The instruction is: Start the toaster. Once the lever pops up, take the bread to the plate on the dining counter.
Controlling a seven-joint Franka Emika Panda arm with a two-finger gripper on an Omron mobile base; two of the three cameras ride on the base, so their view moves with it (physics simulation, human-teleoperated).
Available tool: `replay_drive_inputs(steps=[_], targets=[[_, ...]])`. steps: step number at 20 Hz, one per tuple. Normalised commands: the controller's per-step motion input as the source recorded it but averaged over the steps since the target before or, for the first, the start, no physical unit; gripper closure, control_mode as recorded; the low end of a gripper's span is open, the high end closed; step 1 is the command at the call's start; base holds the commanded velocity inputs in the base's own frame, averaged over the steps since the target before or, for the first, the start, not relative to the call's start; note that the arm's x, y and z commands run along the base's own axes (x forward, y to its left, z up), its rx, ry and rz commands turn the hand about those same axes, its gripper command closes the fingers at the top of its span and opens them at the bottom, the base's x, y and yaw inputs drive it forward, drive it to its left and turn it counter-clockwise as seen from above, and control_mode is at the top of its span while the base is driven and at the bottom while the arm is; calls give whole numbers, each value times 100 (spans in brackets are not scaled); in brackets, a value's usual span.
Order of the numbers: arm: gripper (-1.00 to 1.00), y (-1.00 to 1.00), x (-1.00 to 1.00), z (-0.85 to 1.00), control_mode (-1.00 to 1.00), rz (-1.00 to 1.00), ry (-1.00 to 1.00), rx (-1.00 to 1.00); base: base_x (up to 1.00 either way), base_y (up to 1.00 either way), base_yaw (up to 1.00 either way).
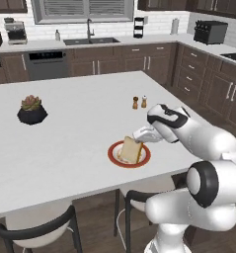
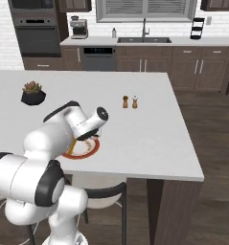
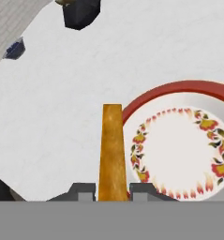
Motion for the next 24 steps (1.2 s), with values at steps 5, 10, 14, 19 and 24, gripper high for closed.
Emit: replay_drive_inputs(steps=[5,10,14,19,24], targets=[[100,0,7,-14,-100,0,0,0,0,0,0],[100,0,12,-12,-100,0,0,0,0,0,0],[100,0,14,-11,-100,0,0,0,0,0,0],[100,0,12,-14,-100,1,-2,-2,0,0,0],[100,0,16,-3,-100,1,-2,-1,0,0,0]])
